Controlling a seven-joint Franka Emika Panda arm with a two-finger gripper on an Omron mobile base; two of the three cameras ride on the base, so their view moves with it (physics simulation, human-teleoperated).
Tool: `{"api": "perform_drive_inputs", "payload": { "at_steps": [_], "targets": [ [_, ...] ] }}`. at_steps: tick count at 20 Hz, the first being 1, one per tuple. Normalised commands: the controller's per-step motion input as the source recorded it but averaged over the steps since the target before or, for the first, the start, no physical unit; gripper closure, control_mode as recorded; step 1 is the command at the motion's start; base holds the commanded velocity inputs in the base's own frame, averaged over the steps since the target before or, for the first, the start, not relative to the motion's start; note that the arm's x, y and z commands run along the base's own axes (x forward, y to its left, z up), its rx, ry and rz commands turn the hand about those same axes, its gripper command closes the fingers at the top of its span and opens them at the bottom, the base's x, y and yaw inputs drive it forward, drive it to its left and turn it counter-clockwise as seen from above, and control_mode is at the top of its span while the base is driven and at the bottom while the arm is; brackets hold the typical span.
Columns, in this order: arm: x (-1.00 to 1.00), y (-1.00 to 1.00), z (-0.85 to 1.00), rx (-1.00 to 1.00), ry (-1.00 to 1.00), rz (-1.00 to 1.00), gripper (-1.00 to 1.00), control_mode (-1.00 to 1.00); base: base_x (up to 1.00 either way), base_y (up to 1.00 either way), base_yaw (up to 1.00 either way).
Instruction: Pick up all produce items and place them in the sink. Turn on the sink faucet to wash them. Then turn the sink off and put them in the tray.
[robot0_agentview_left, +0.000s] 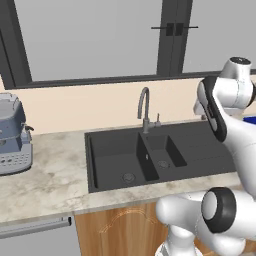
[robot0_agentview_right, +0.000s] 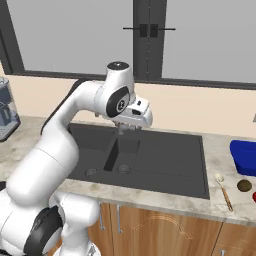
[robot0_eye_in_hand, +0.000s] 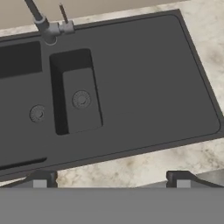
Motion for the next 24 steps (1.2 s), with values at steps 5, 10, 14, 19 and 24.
{"api": "perform_drive_inputs", "payload": {
  "at_steps": [5, 10, 14, 19, 24],
  "targets": [
    [0.00, -0.54, -0.01, 0.00, 0.01, -0.03, -1.00, -1.00, 0.00, 0.00, 0.00],
    [0.00, -0.50, -0.04, 0.00, 0.01, -0.03, -1.00, -1.00, 0.00, 0.00, 0.00],
    [0.00, -0.69, -0.10, 0.00, 0.01, -0.04, -1.00, -1.00, 0.00, 0.00, 0.00],
    [0.00, -0.68, -0.14, -0.02, 0.00, -0.07, -1.00, -1.00, 0.00, 0.00, 0.00],
    [0.00, -0.64, -0.19, -0.03, 0.05, -0.08, -1.00, -1.00, 0.00, 0.00, 0.00]
  ]
}}
